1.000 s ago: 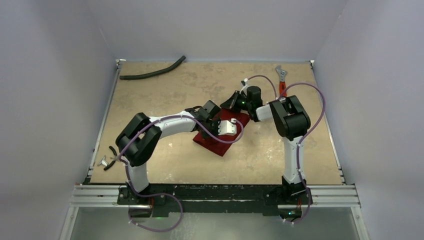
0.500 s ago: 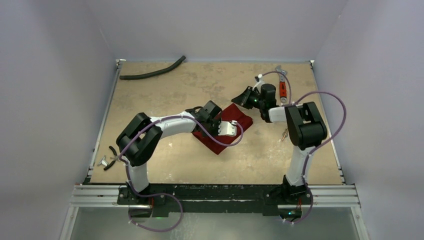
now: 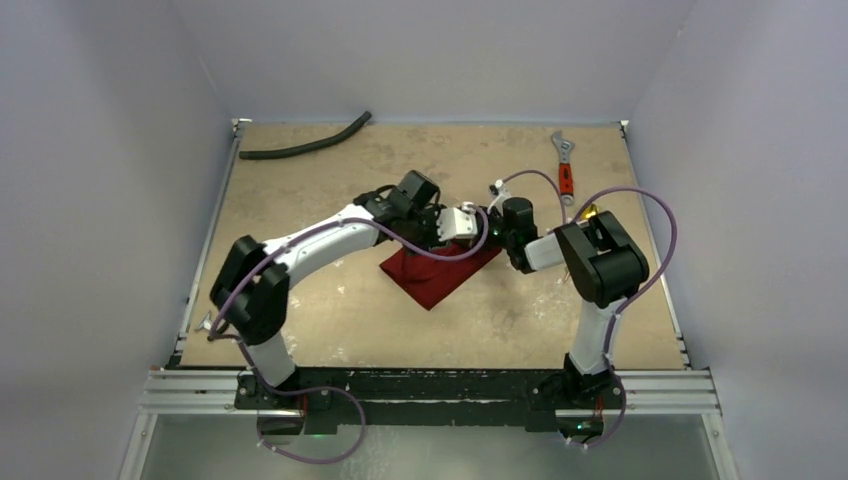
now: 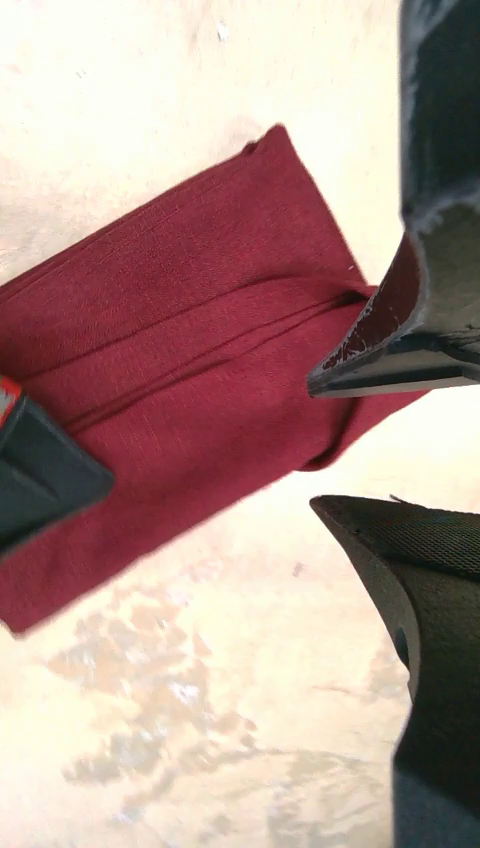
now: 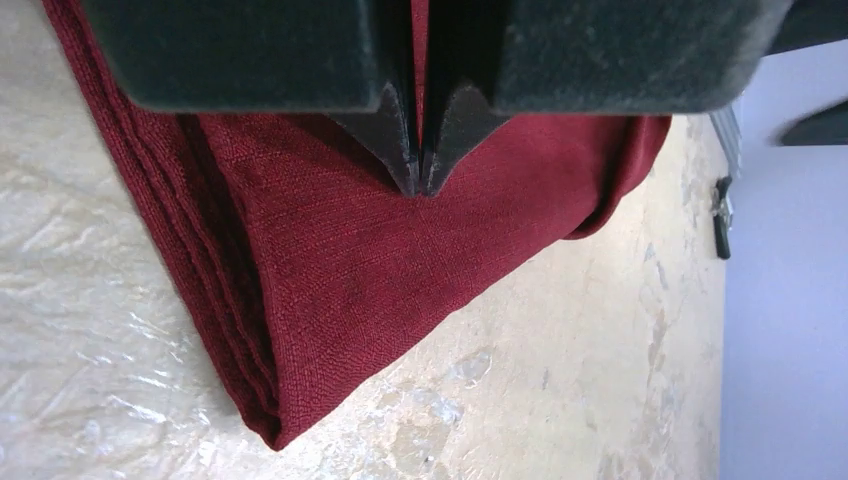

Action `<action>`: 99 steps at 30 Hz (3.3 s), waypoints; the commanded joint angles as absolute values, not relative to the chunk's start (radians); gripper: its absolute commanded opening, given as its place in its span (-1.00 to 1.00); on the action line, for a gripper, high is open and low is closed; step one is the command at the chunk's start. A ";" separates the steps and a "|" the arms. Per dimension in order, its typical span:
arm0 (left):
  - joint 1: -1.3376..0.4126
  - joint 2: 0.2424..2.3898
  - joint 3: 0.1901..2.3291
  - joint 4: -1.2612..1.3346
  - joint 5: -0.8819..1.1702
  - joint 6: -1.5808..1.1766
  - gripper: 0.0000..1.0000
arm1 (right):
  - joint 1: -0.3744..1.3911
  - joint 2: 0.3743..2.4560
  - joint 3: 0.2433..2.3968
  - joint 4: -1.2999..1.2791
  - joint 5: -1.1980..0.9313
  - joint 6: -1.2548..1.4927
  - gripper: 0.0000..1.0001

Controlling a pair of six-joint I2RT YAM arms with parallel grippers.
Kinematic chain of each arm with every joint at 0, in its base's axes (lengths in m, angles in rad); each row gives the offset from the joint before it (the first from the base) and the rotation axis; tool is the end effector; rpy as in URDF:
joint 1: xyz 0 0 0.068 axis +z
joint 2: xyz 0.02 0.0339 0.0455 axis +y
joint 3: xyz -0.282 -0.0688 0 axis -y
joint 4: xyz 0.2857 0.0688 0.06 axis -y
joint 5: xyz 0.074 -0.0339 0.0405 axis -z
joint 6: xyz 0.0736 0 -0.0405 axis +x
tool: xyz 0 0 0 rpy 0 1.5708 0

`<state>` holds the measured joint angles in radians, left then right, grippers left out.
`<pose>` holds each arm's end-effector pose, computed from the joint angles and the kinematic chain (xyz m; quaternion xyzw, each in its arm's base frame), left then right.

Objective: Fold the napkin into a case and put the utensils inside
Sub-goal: Smooth out the 2/3-rectangle-folded napkin at the center of the board.

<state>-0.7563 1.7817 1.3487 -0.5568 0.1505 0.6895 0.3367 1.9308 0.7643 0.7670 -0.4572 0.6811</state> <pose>0.3155 -0.3128 0.2011 0.6482 0.7022 -0.0815 0.2831 0.3818 0.1681 0.0839 0.0157 0.8211 0.4272 0.3781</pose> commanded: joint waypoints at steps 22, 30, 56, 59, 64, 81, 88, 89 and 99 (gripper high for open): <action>-0.668 1.746 1.076 -0.534 0.260 0.422 -0.66 | 0.456 1.732 0.476 0.858 -0.130 0.879 -0.96; -0.678 1.677 0.942 -0.432 0.072 0.695 -1.00 | 0.463 1.604 0.480 0.749 -0.199 0.864 -0.79; -0.687 1.624 0.998 -0.445 0.048 0.817 -1.00 | 0.463 1.518 0.359 0.640 -0.290 0.863 -1.00; -0.687 1.625 1.028 -0.459 0.058 0.815 -1.00 | 0.463 1.530 0.351 0.636 -0.257 0.878 -1.00; -0.686 1.629 1.108 -0.509 0.082 0.795 -1.00 | 0.463 1.529 0.329 0.651 -0.209 0.900 -1.00; -0.702 1.563 0.957 -0.601 0.149 0.875 -1.00 | 0.465 1.496 0.256 0.682 -0.088 0.999 -1.00; -0.773 1.572 0.840 -0.517 0.121 0.885 -1.00 | 0.477 1.452 0.267 0.668 -0.095 1.000 -1.00; -0.779 1.574 0.822 -0.499 0.106 0.898 -1.00 | 0.477 1.440 0.270 0.660 -0.100 0.998 -1.00; -0.803 1.583 0.763 -0.457 0.035 0.937 -1.00 | 0.482 1.362 0.333 0.563 -0.151 0.946 -1.00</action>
<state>-0.7998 1.5543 0.8188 -0.4553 0.0380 0.9092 0.4770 1.4208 0.2817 0.6575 -0.1467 0.9966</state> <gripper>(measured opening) 0.012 0.004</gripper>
